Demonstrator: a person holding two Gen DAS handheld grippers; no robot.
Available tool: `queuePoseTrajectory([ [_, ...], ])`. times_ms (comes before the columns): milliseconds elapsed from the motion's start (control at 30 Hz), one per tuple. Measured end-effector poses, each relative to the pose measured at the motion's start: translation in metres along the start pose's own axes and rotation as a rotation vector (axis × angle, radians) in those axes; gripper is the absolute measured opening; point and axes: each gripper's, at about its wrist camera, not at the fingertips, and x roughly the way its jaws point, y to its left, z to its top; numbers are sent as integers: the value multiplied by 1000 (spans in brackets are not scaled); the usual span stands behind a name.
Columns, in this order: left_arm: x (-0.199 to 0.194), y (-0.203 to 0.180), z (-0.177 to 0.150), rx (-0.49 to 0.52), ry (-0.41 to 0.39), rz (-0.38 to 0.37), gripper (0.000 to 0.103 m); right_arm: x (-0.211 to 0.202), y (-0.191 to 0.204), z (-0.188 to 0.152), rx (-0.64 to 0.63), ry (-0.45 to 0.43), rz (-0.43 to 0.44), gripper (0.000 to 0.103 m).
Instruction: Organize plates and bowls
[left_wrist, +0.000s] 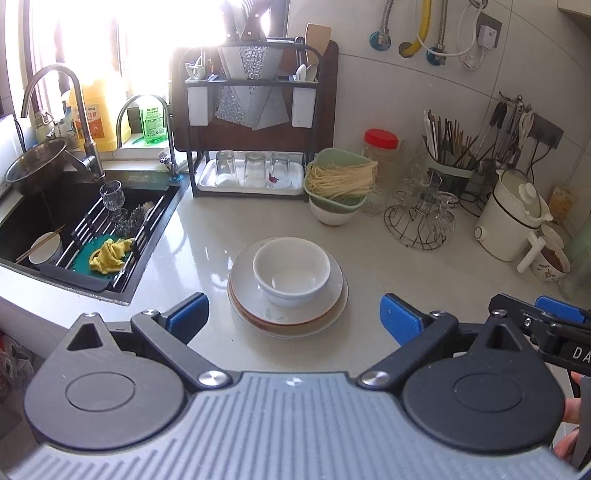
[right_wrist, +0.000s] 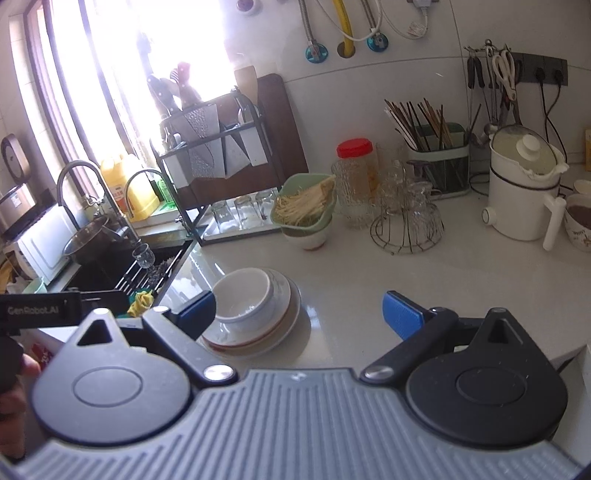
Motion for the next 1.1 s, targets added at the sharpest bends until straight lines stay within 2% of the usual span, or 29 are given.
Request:
queuePoseTrajectory([
  [200, -4, 7, -5, -14, 11, -15, 101, -13, 7, -14, -40, -42, -35, 99],
  [467, -11, 19, -10, 12, 21, -39, 101, -28, 23, -19, -12, -60, -67, 99],
  [800, -16, 33, -16, 30, 33, -41, 101, -34, 50, -33, -8, -45, -59, 99],
  [1100, -15, 37, -20, 28, 42, -28, 101, -30, 54, -34, -6, -30, -65, 99],
])
